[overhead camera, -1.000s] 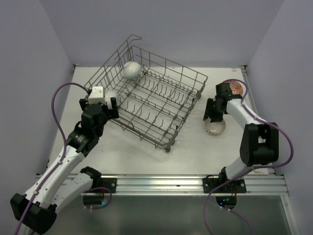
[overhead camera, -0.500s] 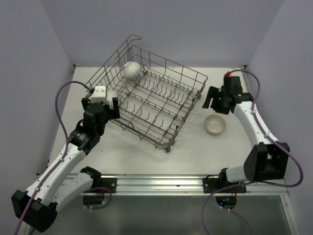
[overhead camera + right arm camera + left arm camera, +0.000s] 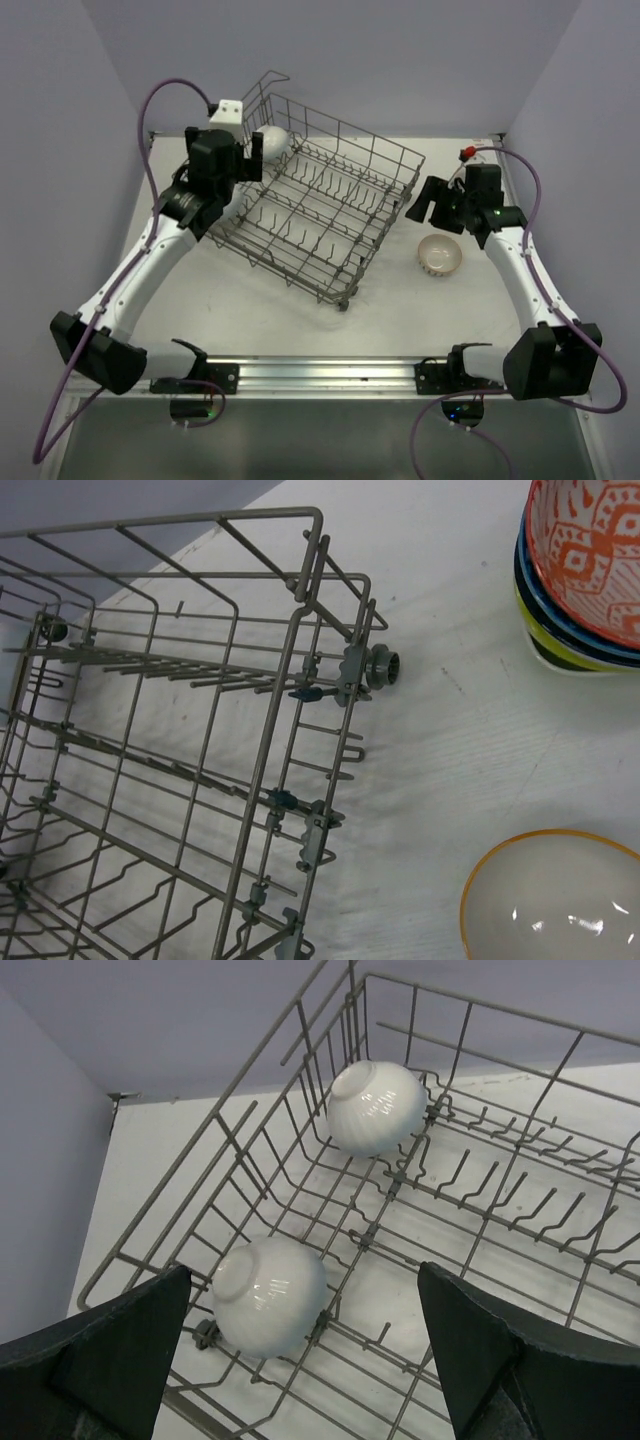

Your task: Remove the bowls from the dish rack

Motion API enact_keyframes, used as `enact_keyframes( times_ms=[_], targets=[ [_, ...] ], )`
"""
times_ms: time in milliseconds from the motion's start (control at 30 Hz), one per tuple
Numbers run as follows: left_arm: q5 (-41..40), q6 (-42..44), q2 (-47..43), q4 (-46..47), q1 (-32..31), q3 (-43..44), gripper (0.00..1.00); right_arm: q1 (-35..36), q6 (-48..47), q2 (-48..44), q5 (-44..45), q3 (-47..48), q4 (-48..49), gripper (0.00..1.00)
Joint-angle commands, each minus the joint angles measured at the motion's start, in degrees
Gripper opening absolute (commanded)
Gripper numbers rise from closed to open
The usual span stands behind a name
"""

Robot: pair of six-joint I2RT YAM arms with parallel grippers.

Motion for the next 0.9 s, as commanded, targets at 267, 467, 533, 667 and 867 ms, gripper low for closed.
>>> enact_keyframes(
  times_ms=[267,467,533,667,867],
  targets=[
    [-2.2,5.5,14.9,-9.5,0.1,1.1,1.0,-0.2,0.9,-4.1,-8.3,-6.8,8.9,0.77],
    [-3.0,11.9,15.1,-3.6,1.9,-5.4,1.0,-0.2,1.2,-5.8,-9.6,-8.3,10.6,0.77],
    [-2.1,13.2,15.2,-1.4,3.0,-7.0,1.0,-0.2,1.3,-6.1,-9.6,-8.4,10.8,0.77],
    [-0.6,15.0,17.0,0.4,5.7,-6.9,1.0,-0.2,1.8,-5.8,-11.0,-8.5,11.0,0.77],
    [-1.5,17.3,20.3,2.4,6.4,-5.5,0.99,-0.2,1.8,-5.2,-11.6,-8.4,10.9,0.77]
  ],
)
